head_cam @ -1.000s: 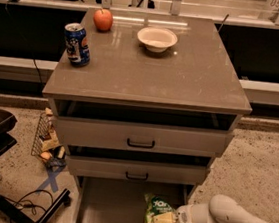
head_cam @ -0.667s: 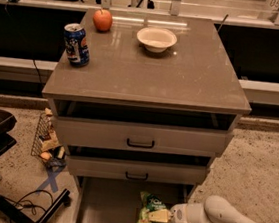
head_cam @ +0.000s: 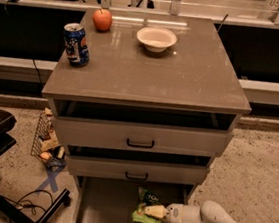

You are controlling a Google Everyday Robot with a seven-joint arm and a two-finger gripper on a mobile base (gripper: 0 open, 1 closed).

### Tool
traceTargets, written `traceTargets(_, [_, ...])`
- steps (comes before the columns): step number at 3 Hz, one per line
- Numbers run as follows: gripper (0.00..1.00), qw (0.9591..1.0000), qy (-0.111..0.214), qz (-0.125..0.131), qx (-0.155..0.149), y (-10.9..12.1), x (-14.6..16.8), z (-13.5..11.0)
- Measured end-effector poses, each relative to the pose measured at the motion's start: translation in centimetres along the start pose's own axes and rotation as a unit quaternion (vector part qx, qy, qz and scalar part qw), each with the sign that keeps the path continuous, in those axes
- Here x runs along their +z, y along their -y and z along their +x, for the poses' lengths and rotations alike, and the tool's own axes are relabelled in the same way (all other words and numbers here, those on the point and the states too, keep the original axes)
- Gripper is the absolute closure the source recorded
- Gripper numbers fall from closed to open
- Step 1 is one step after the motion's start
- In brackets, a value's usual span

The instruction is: Place green rice chip bag into bottom drawer

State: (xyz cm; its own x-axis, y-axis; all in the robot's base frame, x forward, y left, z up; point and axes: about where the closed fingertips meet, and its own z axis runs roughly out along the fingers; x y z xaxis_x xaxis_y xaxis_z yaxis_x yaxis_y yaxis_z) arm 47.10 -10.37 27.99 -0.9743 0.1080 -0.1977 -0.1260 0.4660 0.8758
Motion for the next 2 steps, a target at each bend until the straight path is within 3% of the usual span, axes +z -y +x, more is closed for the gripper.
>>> traceTargets(1, [0.85, 1.0000, 0.002, -0.003, 0.004, 0.13, 0.29, 0.01])
traceTargets(2, [0.54, 1.0000, 0.000, -0.005, 0.004, 0.03, 0.57, 0.15])
